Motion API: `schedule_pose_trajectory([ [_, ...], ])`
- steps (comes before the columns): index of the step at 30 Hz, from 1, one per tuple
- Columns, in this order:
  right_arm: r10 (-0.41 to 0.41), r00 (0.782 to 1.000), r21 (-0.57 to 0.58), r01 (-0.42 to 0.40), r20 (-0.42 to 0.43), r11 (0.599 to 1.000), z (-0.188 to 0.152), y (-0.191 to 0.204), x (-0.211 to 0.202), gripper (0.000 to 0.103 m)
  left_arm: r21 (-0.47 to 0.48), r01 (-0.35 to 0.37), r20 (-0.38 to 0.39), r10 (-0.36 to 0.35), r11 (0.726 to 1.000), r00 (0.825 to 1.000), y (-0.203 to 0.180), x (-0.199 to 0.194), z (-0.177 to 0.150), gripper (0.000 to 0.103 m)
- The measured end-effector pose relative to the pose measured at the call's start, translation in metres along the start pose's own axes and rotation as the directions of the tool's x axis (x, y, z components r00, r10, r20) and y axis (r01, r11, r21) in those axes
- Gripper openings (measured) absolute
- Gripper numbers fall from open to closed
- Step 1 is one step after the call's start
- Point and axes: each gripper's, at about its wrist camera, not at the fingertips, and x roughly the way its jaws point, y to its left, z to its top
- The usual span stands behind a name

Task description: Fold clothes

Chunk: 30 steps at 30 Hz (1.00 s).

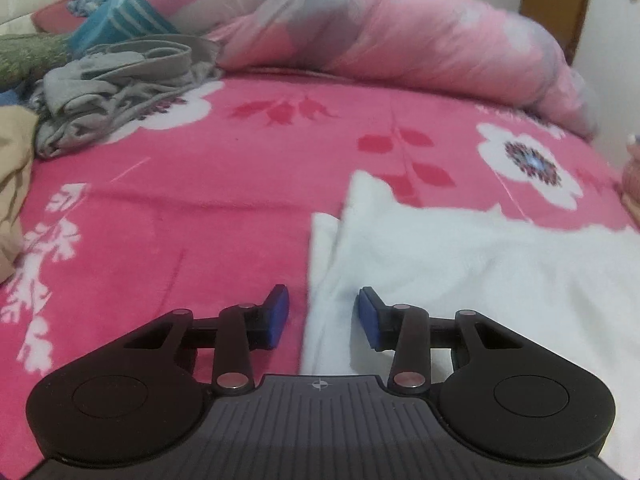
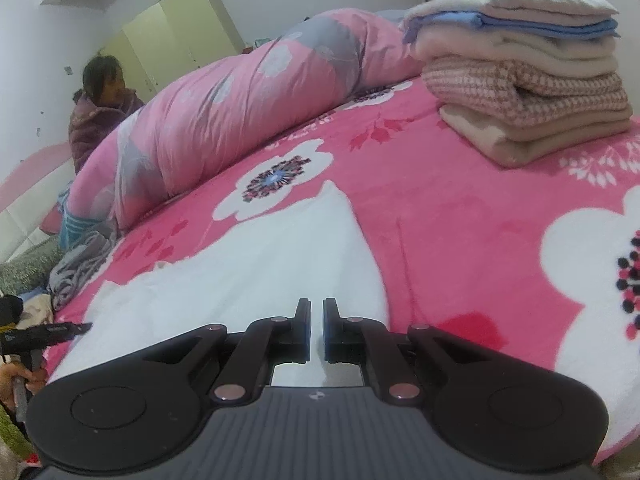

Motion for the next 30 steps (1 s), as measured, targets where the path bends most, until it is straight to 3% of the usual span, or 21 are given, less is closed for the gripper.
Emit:
schedule_pose_trajectory([
  [4, -0.022, 1.0, 0.014, 0.022, 0.021, 1.0, -0.001, -0.012, -0.003, 0.006, -0.026, -0.083, 0.062, 0.084, 0.996, 0.995, 0.012, -0.014, 0.004, 0.039],
  [6, -0.023, 0.997, -0.022, 0.025, 0.068, 0.999, 0.0, -0.006, -0.009, 0.006, -0.006, -0.157, 0.109, 0.156, 0.988, 0.982, 0.007, -0.029, 0.007, 0.039],
  [8, -0.017, 0.993, -0.073, 0.026, 0.115, 0.997, 0.002, 0.003, -0.015, 0.006, 0.002, -0.17, 0.165, 0.167, 0.985, 0.972, 0.001, -0.046, 0.012, 0.039],
  [10, 0.021, 0.992, -0.142, -0.003, 0.125, 0.99, 0.004, 0.022, -0.012, 0.006, 0.014, -0.113, 0.202, 0.107, 0.994, 0.973, -0.014, -0.058, 0.019, 0.041],
  [12, 0.068, 0.992, -0.177, -0.048, 0.105, 0.983, 0.006, 0.039, 0.0, 0.006, 0.061, -0.021, 0.192, 0.009, 0.998, 0.981, -0.039, -0.06, 0.025, 0.042],
  [15, 0.128, 0.991, -0.18, -0.118, 0.047, 0.977, 0.014, 0.071, 0.034, 0.006, 0.114, 0.131, 0.075, -0.14, 0.985, 0.987, -0.09, -0.042, 0.028, 0.043],
  [17, 0.178, 0.984, -0.164, -0.174, 0.008, 0.971, 0.022, 0.091, 0.058, 0.006, 0.109, 0.226, -0.025, -0.225, 0.968, 0.974, -0.119, -0.022, 0.024, 0.043],
  [20, 0.231, 0.969, -0.168, -0.244, -0.093, 0.955, 0.029, 0.117, 0.098, 0.006, 0.132, 0.256, -0.078, -0.247, 0.958, 0.966, -0.145, 0.003, 0.012, 0.043],
  [23, 0.125, 0.981, -0.223, -0.157, -0.151, 0.962, 0.032, 0.1, 0.124, 0.005, 0.108, 0.259, -0.09, -0.25, 0.96, 0.964, -0.136, 0.019, 0.003, 0.044],
  [25, 0.042, 0.983, -0.261, -0.089, -0.179, 0.961, 0.034, 0.085, 0.14, 0.0, 0.079, 0.277, -0.087, -0.271, 0.957, 0.959, -0.126, 0.027, -0.001, 0.045],
  [28, -0.041, 0.989, -0.125, 0.023, -0.142, 0.992, 0.064, 0.03, 0.132, 0.0, 0.008, 0.347, -0.066, -0.346, 0.938, 0.936, -0.109, 0.028, -0.002, 0.045],
  [30, -0.119, 0.989, -0.056, 0.115, -0.088, 0.992, 0.083, 0.008, 0.12, 0.0, -0.053, 0.392, -0.055, -0.394, 0.919, 0.917, -0.1, 0.032, -0.002, 0.045],
])
